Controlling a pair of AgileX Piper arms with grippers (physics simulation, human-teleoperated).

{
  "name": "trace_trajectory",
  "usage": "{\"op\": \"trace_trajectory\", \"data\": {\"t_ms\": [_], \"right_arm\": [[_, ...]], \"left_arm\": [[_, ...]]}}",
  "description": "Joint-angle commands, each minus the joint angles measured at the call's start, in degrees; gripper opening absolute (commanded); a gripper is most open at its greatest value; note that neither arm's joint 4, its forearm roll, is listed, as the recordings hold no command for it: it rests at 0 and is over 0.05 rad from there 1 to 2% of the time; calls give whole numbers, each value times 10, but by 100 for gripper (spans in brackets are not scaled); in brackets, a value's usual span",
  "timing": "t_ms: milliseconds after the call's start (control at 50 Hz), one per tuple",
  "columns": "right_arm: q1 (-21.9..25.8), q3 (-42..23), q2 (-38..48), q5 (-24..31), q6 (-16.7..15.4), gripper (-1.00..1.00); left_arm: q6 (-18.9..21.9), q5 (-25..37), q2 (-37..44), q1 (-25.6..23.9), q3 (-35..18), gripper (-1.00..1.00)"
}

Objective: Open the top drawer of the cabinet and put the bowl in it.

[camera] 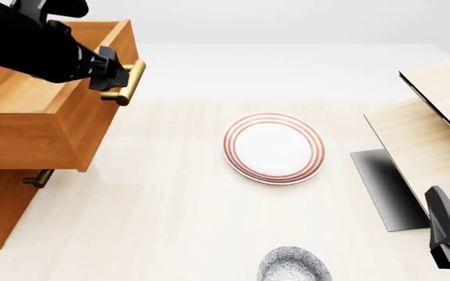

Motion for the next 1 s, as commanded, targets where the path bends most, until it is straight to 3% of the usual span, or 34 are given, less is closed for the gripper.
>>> {"op": "trace_trajectory", "data": {"t_ms": [20,380,720,880,1000], "right_arm": [[0,1,0,-1,0,100],[0,1,0,-1,0,100],[0,1,0,-1,0,100],[0,1,0,-1,0,100],[0,1,0,-1,0,100]], "left_arm": [[45,16,-5,-32,-44,100],[79,72,-9,-28,-110,100],[110,97,-19,-17,-135,100],[158,101,-47,-10,-133,100],[188,99,-66,-32,-137,100]]}}
